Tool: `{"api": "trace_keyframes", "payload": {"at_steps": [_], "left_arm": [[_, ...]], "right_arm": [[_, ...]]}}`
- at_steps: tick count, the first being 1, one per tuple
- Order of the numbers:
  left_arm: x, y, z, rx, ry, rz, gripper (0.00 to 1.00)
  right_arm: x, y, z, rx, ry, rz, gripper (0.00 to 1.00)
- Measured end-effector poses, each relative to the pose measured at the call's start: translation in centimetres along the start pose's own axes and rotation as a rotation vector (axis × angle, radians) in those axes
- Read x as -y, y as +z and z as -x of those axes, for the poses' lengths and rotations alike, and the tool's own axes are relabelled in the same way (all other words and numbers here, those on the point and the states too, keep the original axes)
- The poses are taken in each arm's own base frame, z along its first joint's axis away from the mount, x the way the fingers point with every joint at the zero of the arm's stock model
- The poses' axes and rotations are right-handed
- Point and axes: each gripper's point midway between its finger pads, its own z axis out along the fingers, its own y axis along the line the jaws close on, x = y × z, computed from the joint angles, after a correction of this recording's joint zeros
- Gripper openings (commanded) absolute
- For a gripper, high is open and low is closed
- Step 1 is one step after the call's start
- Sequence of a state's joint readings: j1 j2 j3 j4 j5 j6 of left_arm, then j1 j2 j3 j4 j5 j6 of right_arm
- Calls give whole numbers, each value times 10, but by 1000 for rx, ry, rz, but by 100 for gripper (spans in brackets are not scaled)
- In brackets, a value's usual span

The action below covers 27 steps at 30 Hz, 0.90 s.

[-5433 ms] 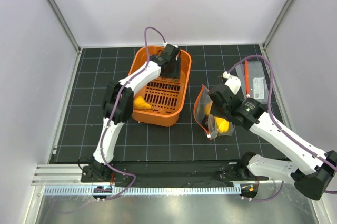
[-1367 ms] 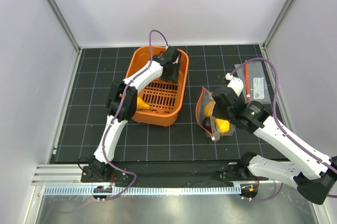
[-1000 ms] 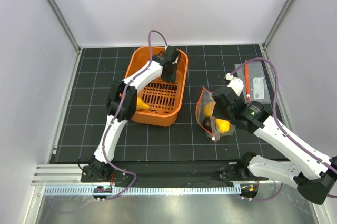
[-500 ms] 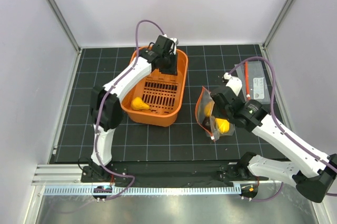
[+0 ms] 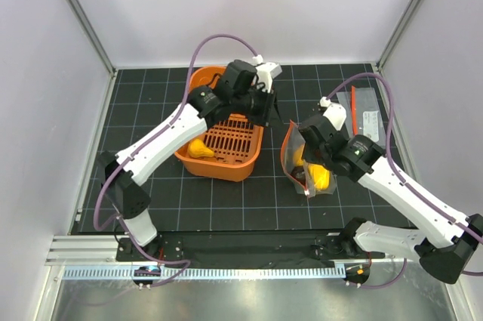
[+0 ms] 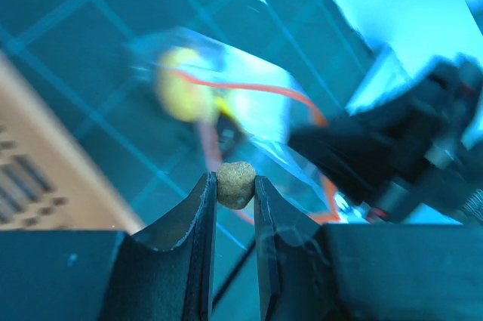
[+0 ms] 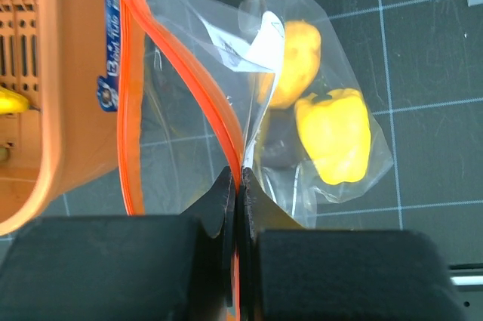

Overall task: Place the food in the zip-top bag and seal the zipper
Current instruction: Place the fake fruit in the zipper food storage bag.

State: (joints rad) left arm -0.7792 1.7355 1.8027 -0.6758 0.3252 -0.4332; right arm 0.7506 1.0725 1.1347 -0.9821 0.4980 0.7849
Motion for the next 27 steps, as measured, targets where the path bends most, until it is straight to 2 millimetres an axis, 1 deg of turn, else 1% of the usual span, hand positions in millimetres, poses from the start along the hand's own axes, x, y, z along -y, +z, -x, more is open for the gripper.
{"api": "trace_keyframes", "payload": {"at_steps": [2,4,6,8,9,10,11,12,13,14,15,16,19,23,24,27], "left_arm": [[19,2,-9,-16,-6,-61,20],[32,8,-20,-39,-20,-104,21],[39,14,-32,-74,-36,-125,21],[45,21,-40,-102,-50,-139,21],[47,24,-43,-111,-57,-146,23],[49,28,-47,-124,-65,-151,27],[49,32,-51,-137,-70,-153,41],[48,36,-54,-149,-73,-151,50],[46,40,-58,-162,-82,-147,61],[44,43,-61,-172,-88,-143,82],[42,46,-64,-181,-90,-139,90],[41,47,-68,-190,-100,-128,95],[39,48,-69,-193,-106,-117,95],[39,45,-67,-176,-99,-96,90],[38,43,-66,-170,-97,-84,88],[30,27,-57,-131,-93,-18,88]], "right_arm": [[-2,-2,4,7,8,4,1],[-5,-5,9,14,17,8,1],[-6,-6,11,18,26,11,1],[-7,-7,12,19,34,13,1],[-7,-7,12,19,39,13,1],[-8,-7,12,19,44,14,1],[-8,-7,12,19,49,14,1],[-8,-7,13,20,52,16,1],[-8,-8,13,21,56,18,1],[-8,-8,13,24,60,20,1],[-7,-9,13,26,66,23,1],[-5,-10,13,28,68,18,1],[-3,-12,13,31,78,20,1],[-3,-13,13,30,79,20,1],[-3,-13,13,30,79,20,1],[-2,-11,11,25,80,17,1]]}}
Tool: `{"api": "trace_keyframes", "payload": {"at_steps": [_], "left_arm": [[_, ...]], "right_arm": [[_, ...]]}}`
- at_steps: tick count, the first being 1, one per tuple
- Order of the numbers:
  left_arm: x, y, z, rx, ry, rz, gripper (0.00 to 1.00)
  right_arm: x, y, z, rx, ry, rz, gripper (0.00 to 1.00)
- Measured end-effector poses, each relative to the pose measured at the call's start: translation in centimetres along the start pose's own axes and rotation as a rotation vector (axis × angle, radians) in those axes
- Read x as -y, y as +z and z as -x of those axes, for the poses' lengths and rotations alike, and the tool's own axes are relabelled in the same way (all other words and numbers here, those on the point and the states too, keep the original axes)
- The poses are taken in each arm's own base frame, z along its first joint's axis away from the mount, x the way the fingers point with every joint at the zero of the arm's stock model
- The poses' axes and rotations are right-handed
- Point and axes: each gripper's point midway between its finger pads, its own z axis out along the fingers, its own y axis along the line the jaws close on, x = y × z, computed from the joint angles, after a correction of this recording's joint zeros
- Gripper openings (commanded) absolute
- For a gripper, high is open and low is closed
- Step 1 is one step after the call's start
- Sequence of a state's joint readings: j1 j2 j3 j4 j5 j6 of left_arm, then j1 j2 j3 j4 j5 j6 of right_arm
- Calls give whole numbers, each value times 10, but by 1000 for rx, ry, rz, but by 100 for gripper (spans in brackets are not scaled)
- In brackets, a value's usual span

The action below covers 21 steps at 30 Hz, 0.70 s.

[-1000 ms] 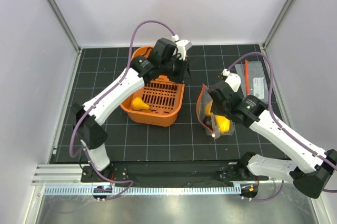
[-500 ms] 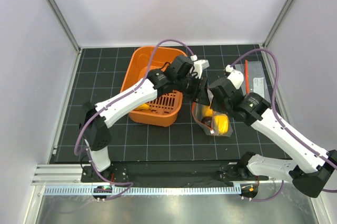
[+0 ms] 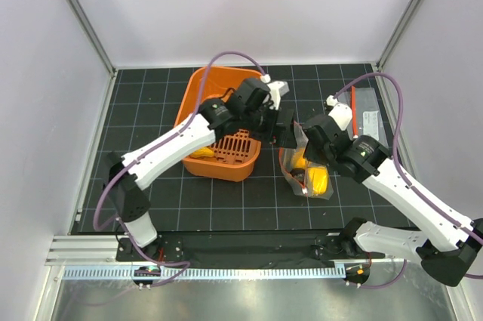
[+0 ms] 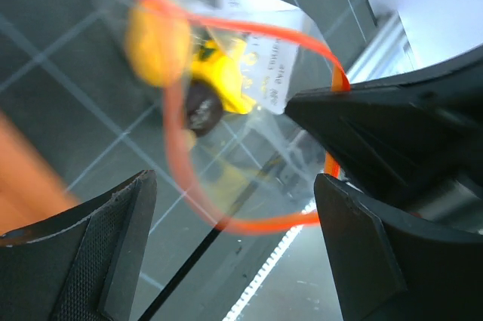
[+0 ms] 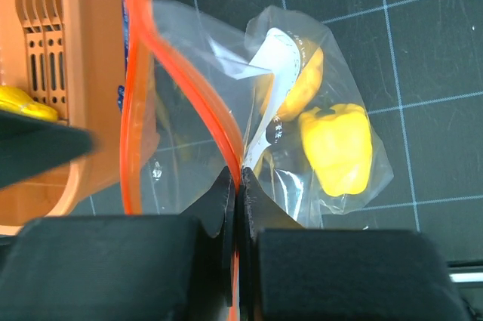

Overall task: Place the food in the zip-top bag and seal the zipper
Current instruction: Place the fake fruit in the zipper food storage bag, then pick up the fake fruit from the bin.

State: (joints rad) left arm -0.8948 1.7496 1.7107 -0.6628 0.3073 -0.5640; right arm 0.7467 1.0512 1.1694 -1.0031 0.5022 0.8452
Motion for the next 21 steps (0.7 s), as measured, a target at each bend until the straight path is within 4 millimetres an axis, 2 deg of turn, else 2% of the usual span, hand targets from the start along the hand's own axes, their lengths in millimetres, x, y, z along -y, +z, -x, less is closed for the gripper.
{"api": "trace_keyframes", "payload": {"at_steps": [3,7,10,14,15,16,19,21], "left_arm": [[-14,-29,14,60,-24,67,85],[-56,-74,37,153,-86,196,88],[-84,-97,41,186,-119,299,89],[-114,-109,23,121,-175,416,92],[-125,-110,15,82,-193,462,94],[-135,-110,7,41,-208,506,100],[-163,-107,-18,-88,-244,624,100],[-174,-106,-36,-173,-260,676,100]], "right_arm": [[2,2,-4,-10,-5,-7,1],[4,3,-7,-16,-10,-9,1],[4,3,-7,-15,-13,-6,1],[4,3,-6,-14,-25,-6,1],[5,3,-6,-14,-27,-7,1],[5,3,-6,-14,-30,-6,1],[5,3,-6,-13,-37,-6,1],[5,3,-6,-13,-41,-6,1]]}}
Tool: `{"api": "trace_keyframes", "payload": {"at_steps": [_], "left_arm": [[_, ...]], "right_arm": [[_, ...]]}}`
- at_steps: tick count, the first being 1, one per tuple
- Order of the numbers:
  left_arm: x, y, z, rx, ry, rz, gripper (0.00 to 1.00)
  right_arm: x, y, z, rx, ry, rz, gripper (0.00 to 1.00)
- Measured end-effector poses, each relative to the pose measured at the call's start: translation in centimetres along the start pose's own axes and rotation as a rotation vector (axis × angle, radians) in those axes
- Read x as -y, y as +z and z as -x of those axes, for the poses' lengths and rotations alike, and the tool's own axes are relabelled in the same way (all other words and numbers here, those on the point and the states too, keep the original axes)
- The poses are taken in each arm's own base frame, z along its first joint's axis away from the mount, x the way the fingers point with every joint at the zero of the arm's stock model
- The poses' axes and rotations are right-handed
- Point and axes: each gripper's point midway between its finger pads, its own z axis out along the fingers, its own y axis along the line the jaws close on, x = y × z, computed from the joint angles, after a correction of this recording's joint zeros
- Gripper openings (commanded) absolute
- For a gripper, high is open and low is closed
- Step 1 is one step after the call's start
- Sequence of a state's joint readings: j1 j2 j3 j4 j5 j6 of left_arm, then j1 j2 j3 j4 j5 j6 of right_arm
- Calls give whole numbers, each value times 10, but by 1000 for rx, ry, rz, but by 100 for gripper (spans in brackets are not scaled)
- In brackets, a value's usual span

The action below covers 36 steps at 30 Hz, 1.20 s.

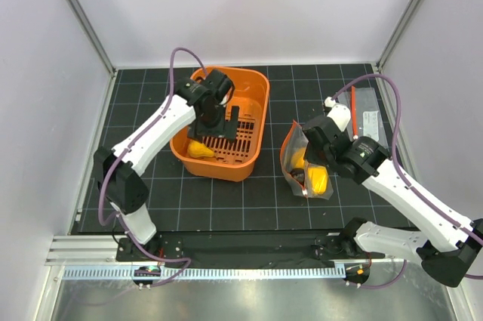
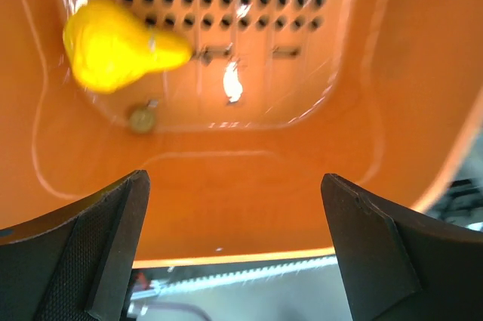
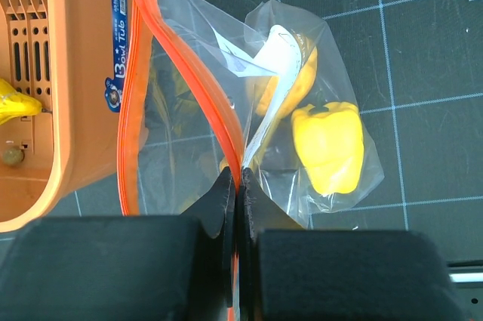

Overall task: Place the food in the zip-top bag and seal the zipper
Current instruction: Pick up the fake fruit from the bin.

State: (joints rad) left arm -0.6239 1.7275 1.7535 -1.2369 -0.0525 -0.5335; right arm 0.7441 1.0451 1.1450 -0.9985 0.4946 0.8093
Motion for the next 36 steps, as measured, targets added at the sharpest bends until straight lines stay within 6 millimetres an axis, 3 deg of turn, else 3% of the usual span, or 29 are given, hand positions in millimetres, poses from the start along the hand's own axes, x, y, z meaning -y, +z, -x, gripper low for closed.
{"api": "trace_keyframes", "payload": {"at_steps": [4,11,16,19,28,31,36], "left_arm": [[-16,15,-30,-109,9,66,100],[-53,53,-99,-349,42,198,100],[-64,88,-111,-438,70,275,98],[-70,108,-110,-472,98,325,98],[-81,114,-71,-315,147,412,99],[-82,113,-49,-237,157,434,100],[-71,105,4,-77,155,418,99]], "right_arm": [[0,0,0,1,-3,0,1],[2,1,2,4,-1,-6,1],[4,3,3,4,-5,-15,1],[4,3,3,4,-8,-16,1],[7,5,3,2,-9,-23,1],[7,5,1,-1,-11,-26,1],[7,7,0,-5,-14,-26,1]]}}
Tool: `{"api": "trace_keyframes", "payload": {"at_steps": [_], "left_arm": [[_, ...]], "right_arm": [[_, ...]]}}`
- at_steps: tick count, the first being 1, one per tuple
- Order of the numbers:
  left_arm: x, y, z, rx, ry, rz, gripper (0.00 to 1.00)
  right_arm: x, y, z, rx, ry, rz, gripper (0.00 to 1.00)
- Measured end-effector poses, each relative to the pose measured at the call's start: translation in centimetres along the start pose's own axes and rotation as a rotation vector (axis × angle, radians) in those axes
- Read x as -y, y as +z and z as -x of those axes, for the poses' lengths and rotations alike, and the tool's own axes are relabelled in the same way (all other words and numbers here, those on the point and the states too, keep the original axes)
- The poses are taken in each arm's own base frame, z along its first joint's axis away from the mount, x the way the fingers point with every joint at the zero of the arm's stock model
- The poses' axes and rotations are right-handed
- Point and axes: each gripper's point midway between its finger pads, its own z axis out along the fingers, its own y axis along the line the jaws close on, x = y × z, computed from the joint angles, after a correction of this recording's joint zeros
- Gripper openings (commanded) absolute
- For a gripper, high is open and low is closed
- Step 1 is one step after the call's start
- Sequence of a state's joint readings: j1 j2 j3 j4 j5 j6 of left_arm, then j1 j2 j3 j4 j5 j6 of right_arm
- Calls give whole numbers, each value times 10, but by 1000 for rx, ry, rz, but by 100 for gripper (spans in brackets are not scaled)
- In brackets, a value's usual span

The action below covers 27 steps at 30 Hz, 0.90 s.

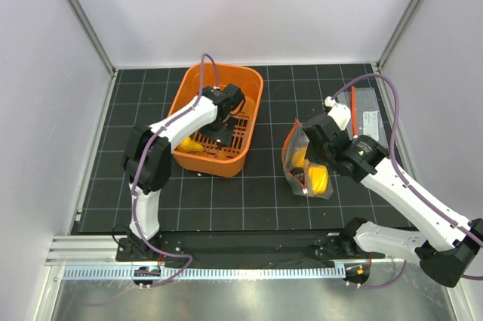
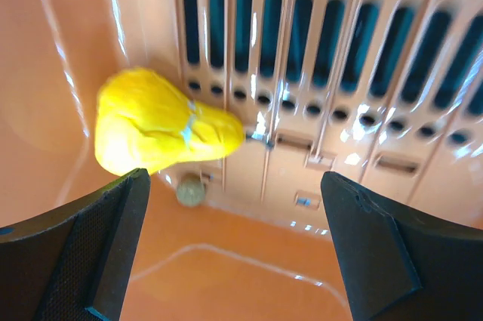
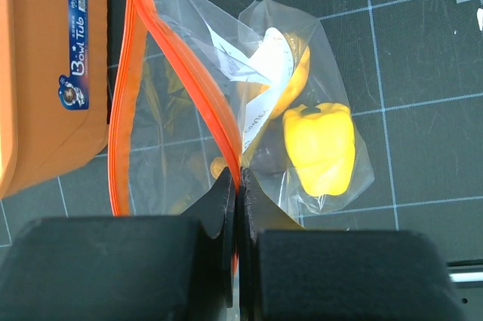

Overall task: Place the food in the zip-top bag and seal the zipper
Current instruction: Pick up the fake fruit from the bin.

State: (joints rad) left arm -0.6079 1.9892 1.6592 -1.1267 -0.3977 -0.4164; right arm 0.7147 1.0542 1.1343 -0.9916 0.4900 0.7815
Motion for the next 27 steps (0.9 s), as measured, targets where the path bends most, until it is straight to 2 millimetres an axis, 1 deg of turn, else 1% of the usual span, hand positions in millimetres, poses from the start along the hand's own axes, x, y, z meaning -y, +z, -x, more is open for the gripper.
{"api": "trace_keyframes", "payload": {"at_steps": [2,4,7,11,16,19,22,25,26,27], "left_arm": [[-1,-4,15,35,-19,-12,100],[-5,-7,25,56,-44,-22,100],[-17,-6,30,55,-75,-16,100],[-32,-1,30,41,-81,10,100],[-40,8,25,12,-84,20,100],[-39,18,21,-13,-87,15,100],[-34,29,9,-54,-83,6,100],[-29,39,-9,-107,-74,-11,93],[-29,40,-12,-119,-71,-12,85],[-29,40,-13,-119,-72,-14,80]], "right_arm": [[0,0,0,-1,1,0,1],[0,0,0,-2,2,0,1],[0,0,0,-2,3,0,1],[0,0,0,-3,4,-1,1],[0,1,-1,-4,3,-2,1],[0,2,-2,-8,-1,-6,1],[0,4,-3,-14,-5,-12,1],[0,5,-3,-14,-4,-15,1],[0,5,-2,-14,-4,-15,1],[1,5,-2,-14,-2,-17,1]]}}
